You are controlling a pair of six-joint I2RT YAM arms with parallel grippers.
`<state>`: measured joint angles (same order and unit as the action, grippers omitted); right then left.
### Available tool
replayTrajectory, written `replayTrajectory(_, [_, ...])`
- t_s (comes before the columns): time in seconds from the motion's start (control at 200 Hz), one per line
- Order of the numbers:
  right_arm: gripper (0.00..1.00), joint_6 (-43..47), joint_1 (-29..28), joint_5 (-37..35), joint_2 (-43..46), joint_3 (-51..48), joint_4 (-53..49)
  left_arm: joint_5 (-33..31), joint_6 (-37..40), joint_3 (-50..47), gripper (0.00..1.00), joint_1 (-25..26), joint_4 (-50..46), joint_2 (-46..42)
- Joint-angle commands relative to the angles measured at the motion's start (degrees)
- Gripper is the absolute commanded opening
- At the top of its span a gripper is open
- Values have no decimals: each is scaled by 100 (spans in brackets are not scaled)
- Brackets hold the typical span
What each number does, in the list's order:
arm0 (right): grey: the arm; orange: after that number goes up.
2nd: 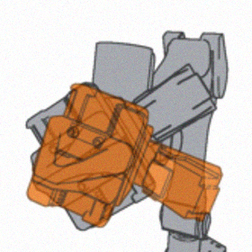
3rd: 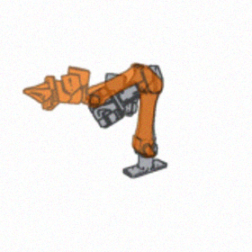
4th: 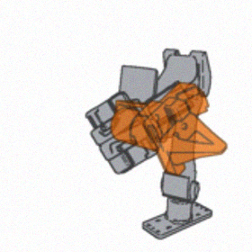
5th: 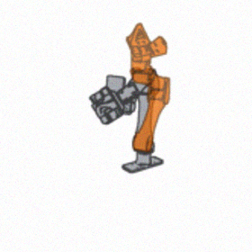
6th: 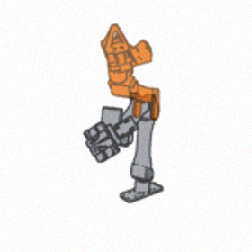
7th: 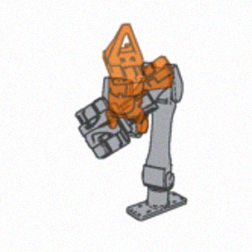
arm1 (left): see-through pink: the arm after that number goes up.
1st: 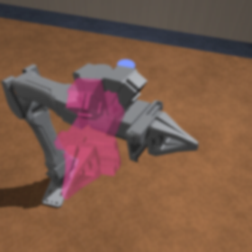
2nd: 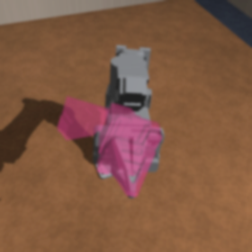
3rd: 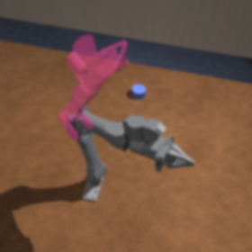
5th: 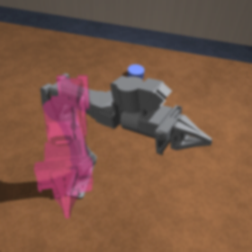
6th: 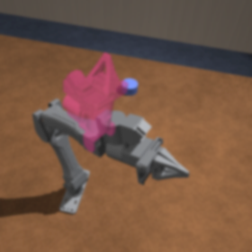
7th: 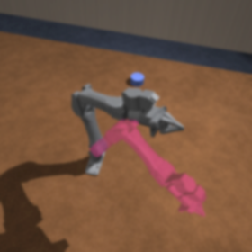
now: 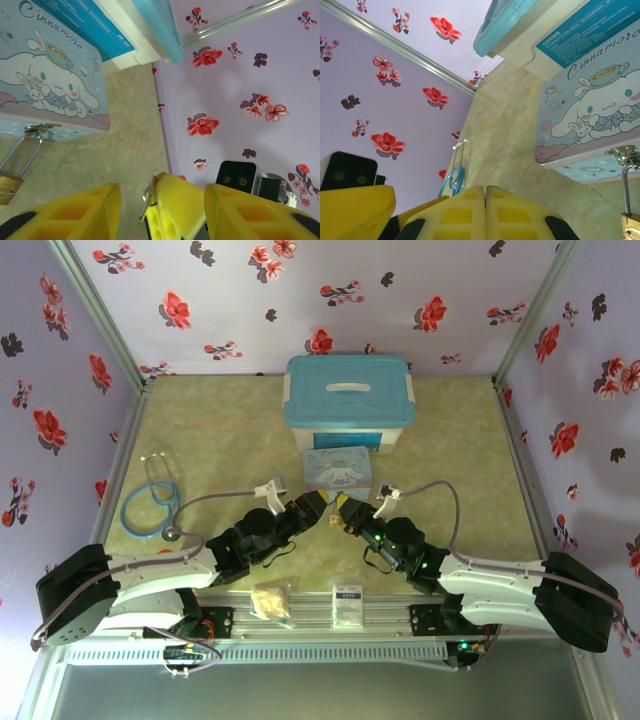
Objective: Unlock a padlock with a key
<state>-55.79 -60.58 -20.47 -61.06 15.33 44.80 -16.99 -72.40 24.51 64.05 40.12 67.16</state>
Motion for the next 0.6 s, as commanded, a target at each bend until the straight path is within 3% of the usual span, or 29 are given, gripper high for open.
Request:
replayTrajectory(0.0, [0,-160,-136,-472,-169,207,360,-533,-217,-193,49,80,475,-18])
replayTrajectory(0.21, [0,17,-309,-338,-530,379,694,-572,-380,-132,55,82,573,116])
replayTrajectory(0.39, [0,-79,-354,-439,-792,364,952,-632,-640,-195,53,77,756,214])
replayTrajectory(0.47, [0,-73,-382,-394,-937,430,1027,-658,-661,-206,48,81,901,255])
replayTrajectory(0.595, [0,-46,-465,-298,-1159,546,1092,-724,-763,-236,31,30,989,306])
